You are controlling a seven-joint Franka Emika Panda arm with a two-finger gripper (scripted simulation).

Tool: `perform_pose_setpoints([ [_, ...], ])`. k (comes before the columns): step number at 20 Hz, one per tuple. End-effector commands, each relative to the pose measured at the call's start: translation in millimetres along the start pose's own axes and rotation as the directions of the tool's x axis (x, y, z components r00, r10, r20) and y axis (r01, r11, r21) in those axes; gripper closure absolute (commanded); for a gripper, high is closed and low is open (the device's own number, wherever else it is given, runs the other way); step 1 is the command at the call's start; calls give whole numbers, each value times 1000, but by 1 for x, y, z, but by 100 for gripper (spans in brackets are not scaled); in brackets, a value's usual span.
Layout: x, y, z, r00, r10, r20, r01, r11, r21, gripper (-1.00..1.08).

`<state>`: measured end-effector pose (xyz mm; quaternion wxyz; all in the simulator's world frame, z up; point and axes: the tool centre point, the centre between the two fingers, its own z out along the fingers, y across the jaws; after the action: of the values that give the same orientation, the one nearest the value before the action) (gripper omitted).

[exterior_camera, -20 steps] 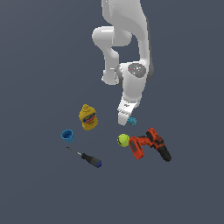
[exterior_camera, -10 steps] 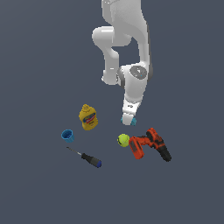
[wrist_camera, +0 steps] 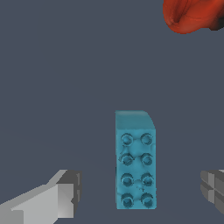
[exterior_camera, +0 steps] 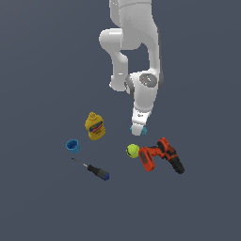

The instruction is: Pick up a designated object from a clutter of objects.

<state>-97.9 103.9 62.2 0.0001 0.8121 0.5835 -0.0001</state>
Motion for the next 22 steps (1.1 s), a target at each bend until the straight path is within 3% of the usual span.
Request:
perform_pose_setpoints([
  [1, 0, -1, 9, 1000, -1, 0, 1, 1000, 1, -92],
  [12, 0, -1, 36, 1000, -4, 0, 4, 1000, 0, -92],
  [13, 0, -1, 36, 1000, -4, 0, 4, 1000, 0, 108],
  [22, 0, -1, 36, 1000, -4, 0, 4, 1000, 0, 108],
])
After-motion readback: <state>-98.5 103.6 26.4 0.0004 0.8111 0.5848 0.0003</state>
